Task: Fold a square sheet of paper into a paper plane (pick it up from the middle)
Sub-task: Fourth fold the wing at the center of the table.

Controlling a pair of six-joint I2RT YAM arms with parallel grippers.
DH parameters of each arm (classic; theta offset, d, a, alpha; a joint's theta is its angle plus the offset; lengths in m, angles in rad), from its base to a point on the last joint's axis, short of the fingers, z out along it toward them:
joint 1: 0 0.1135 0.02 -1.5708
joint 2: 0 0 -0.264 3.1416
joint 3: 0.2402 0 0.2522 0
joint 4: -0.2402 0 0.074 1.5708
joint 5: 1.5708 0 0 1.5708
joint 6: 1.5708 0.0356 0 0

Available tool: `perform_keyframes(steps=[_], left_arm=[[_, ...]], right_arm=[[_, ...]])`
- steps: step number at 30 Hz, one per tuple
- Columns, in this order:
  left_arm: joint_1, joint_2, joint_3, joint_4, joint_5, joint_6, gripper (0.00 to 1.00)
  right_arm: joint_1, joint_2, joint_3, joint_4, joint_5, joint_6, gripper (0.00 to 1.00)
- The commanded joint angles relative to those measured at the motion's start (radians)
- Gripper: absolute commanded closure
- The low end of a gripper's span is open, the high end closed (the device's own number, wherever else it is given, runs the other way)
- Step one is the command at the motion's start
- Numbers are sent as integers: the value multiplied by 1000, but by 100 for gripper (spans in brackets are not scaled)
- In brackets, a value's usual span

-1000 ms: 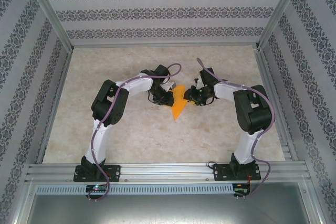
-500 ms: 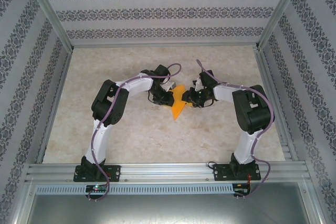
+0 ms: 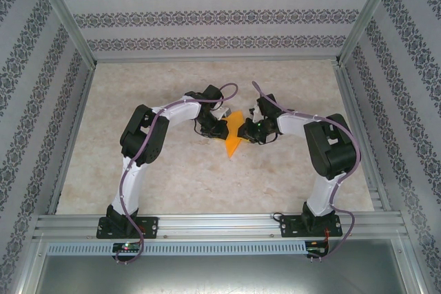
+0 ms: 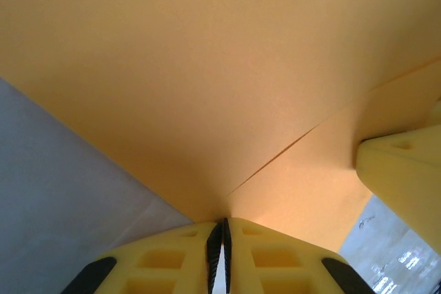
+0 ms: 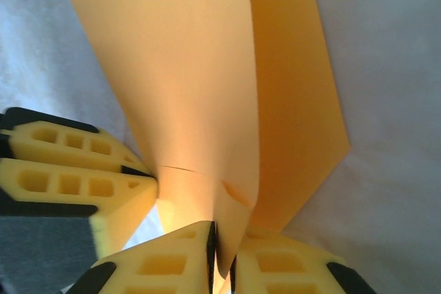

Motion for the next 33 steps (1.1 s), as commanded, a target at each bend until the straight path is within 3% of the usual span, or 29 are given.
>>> perform_keyframes(steps=[1,7,19,30,33], left_arm=[[-29,91,-32,19,-75,9,83],[-28,89,-29,17,-70,9,83],[-28,87,-28,17,-60,12,84],[-23,81,-43,30,-57,9,84],[-21,81,-47,31,-55,10,84]], right_arm=[[20,-18,40,-90,95,-40,86],[40,-3,73,-133,146,-54,88],[68,15,95,-59,23,-7,88],[79,30,116,-72,20,-13,88],[80,17,109,-77,28,-13,82]])
